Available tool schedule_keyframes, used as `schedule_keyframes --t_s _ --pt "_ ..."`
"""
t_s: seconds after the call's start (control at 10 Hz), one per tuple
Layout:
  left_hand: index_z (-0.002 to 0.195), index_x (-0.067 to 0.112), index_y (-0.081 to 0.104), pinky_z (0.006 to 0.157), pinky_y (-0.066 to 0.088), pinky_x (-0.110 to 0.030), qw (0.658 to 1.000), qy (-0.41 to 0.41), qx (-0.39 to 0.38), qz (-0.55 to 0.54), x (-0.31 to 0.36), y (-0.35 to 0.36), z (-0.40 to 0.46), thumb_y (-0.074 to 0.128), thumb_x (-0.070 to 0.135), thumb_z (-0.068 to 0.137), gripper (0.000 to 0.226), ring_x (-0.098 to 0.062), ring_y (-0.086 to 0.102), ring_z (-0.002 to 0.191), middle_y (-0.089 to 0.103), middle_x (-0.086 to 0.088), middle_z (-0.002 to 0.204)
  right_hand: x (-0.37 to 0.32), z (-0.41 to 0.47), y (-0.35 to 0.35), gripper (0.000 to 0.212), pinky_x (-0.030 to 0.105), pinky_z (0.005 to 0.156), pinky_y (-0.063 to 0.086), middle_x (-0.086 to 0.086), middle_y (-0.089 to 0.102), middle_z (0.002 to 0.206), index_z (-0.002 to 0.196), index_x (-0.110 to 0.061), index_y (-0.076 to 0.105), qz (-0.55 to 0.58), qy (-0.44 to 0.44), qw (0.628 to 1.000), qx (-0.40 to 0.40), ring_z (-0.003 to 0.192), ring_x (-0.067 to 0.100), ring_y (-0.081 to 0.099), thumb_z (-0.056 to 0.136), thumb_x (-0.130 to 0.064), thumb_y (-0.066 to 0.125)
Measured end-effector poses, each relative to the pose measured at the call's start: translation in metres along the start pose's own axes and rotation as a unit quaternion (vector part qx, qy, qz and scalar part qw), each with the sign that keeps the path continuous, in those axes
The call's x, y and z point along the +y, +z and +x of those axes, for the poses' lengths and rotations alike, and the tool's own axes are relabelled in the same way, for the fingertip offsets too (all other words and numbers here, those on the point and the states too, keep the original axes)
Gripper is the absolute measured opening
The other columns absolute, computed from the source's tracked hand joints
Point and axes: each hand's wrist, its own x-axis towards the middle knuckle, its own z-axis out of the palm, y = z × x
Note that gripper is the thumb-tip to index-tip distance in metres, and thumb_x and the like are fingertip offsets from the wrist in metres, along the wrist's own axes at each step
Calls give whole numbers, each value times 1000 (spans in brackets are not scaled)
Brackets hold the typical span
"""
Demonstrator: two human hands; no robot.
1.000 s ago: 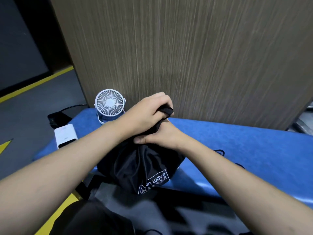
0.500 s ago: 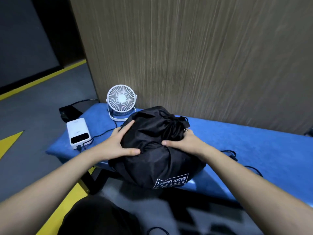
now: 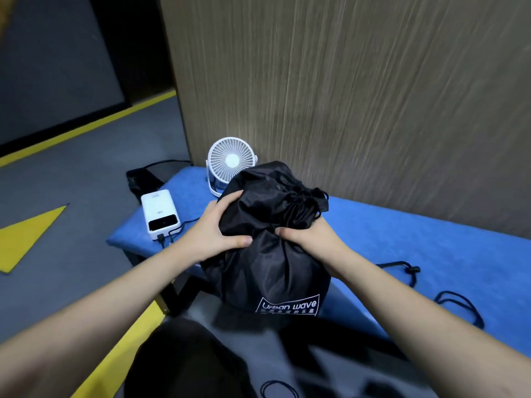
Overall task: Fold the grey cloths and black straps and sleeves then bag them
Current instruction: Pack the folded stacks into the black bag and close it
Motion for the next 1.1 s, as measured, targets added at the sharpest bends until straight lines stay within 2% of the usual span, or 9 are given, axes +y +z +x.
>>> schedule_keyframes --t_s 0.1,0.2,0.3,0.4,0.5,0.7,0.8,0.9,1.1 --pt "136 54 26 102 29 -14 999 9 30 8 1 -24 -6 89 40 67 95 -1 37 126 38 6 140 -22 9 16 55 35 103 52 -8 72 119 124 -22 64 -13 -32 999 -10 110 9 67 74 -22 85" --pt "141 53 29 113 32 -25 998 1 57 4 -7 -56 -4 82 59 57 100 -6 39 135 41 6 145 -47 27 38 46 33 100 51 -6 72 117 118 -22 67 -45 -61 997 -11 109 10 66 76 -22 84" --pt "144 48 32 118 33 -38 999 -24 39 17 -21 -61 -2 82 66 58 101 -13 40 138 45 1 146 -45 38 50 54 33 105 48 -2 69 124 124 -21 65 -91 -57 994 -18 115 12 63 74 -31 84" --pt "150 47 22 120 22 -30 996 -59 -10 60 -44 -40 -4 83 61 67 104 -13 32 141 36 -4 149 -23 42 60 86 38 117 34 6 50 147 144 -29 50 -258 -23 964 -65 138 24 45 68 -61 73" --pt "153 47 11 113 19 -21 994 -80 -17 68 -50 -29 -3 84 44 74 108 -10 29 136 29 -4 148 -11 41 59 71 40 119 26 8 44 154 149 -31 44 -327 -8 941 -88 144 28 33 86 -52 68" --pt "151 55 10 110 27 -24 991 -94 -28 96 -50 -42 3 82 63 63 114 -18 36 138 33 -2 147 -14 45 53 72 43 119 29 7 42 153 148 -31 45 -285 -17 954 -87 144 27 35 84 -50 73" --pt "151 52 19 107 32 -27 986 -102 14 132 -39 -43 -2 81 51 75 98 -19 40 134 35 -2 144 -19 37 41 63 39 115 36 3 46 132 139 -25 53 -260 -1 962 -83 134 22 43 84 -47 75" --pt "149 49 29 109 37 -35 980 -104 74 156 -30 -44 -7 75 50 81 82 -19 42 134 38 1 142 -21 31 28 61 37 110 40 4 47 126 137 -25 53 -273 -10 959 -80 128 23 49 84 -51 73" --pt "141 43 43 106 41 -45 955 -81 187 214 15 -27 -24 64 48 87 58 -19 39 134 43 9 137 -25 -4 -19 80 44 111 39 2 49 137 144 -35 43 -324 -37 945 -35 131 23 49 77 -73 62"
